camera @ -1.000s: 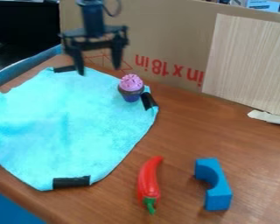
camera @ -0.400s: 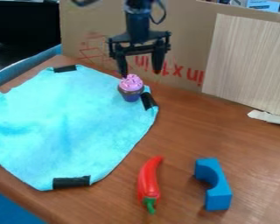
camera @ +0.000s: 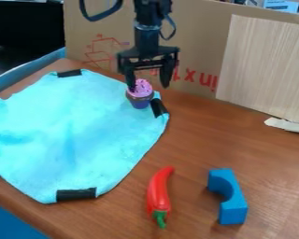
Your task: Move the pink object from the top side of the cloth to the top right of the table
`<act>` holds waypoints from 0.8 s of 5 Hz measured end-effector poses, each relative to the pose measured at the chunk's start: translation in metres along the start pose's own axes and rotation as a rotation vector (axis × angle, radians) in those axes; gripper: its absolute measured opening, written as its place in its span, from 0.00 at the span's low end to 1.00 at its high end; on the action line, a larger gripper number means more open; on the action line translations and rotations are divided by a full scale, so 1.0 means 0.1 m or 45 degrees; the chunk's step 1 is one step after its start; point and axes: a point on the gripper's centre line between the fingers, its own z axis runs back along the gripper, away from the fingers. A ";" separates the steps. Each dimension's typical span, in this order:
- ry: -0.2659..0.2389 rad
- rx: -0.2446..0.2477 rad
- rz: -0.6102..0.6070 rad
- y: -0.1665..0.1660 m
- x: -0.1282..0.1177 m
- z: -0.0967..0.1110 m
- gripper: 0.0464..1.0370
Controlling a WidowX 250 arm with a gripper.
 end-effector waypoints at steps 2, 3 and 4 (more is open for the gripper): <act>-0.024 -0.015 0.066 0.06 0.14 -0.07 0.96; 0.005 0.018 0.088 0.07 0.14 -0.21 0.96; 0.017 0.037 0.114 0.09 0.16 -0.26 0.92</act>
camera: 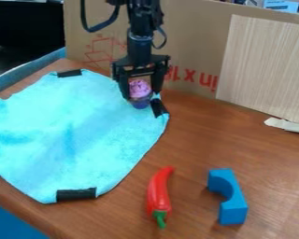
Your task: Move the pink object from the top side of the cloth to the top right of the table
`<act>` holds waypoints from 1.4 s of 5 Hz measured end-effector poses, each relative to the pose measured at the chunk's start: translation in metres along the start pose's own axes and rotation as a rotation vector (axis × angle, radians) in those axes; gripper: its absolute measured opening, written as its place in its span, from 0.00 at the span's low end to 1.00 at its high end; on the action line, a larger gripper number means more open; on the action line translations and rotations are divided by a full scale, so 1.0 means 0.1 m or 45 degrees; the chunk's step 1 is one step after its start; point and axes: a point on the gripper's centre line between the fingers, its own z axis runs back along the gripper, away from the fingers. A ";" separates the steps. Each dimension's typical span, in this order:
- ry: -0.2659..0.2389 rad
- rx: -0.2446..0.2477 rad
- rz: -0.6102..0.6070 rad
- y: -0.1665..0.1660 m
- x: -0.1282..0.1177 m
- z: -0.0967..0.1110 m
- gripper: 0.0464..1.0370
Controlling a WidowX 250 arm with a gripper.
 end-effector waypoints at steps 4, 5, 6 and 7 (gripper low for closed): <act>0.044 -0.105 -0.131 -0.23 -0.52 0.50 0.85; 0.050 -0.107 -0.200 -0.38 -0.90 0.59 0.85; 0.041 -0.089 -0.209 -0.54 -1.24 0.54 0.85; 0.008 -0.067 -0.209 -0.62 -1.32 0.45 0.85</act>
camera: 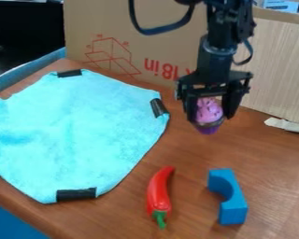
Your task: Move the pink object from the top side of the cloth to the top right of the table
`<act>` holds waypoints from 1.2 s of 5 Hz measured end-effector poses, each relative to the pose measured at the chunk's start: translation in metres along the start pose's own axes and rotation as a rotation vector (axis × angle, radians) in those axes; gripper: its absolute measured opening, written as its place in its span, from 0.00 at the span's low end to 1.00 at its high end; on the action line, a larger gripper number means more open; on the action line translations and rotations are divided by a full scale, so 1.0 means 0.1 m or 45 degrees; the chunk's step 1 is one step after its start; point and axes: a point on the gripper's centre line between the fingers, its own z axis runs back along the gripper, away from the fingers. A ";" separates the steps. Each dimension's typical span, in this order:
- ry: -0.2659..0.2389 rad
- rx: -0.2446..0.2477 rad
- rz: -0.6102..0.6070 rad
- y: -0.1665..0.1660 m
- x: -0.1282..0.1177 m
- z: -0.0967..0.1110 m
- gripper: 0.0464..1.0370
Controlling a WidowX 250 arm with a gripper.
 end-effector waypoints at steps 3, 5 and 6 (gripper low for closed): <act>0.056 0.092 -0.026 0.07 -0.05 -0.14 0.97; 0.093 0.093 -0.035 0.09 -0.05 -0.10 0.96; 0.103 0.094 -0.039 0.10 -0.04 -0.10 0.96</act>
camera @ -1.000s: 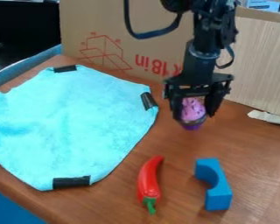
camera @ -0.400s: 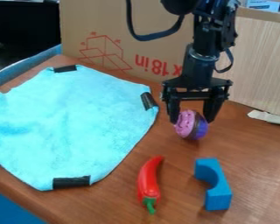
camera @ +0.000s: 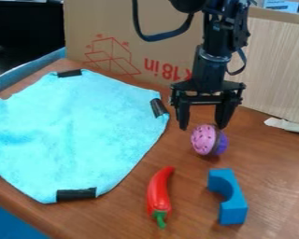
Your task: Move the pink object from the top side of the cloth to the top right of the table
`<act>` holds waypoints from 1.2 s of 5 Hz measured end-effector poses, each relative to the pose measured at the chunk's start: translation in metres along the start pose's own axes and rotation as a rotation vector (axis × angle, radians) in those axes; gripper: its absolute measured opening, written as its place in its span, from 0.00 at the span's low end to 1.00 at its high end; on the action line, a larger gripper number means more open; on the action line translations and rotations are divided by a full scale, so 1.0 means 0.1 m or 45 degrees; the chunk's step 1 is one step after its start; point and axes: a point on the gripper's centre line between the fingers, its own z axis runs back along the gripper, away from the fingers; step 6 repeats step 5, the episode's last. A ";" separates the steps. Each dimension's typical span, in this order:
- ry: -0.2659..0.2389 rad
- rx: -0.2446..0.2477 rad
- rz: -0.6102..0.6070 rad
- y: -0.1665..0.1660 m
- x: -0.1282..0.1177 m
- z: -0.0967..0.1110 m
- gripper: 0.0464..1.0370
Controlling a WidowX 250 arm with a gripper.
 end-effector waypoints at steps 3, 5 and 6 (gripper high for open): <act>0.058 -0.113 0.002 0.03 -0.02 0.37 0.96; 0.039 -0.322 -0.017 0.56 0.19 1.08 0.96; 0.039 -0.322 -0.017 0.56 0.19 1.08 0.96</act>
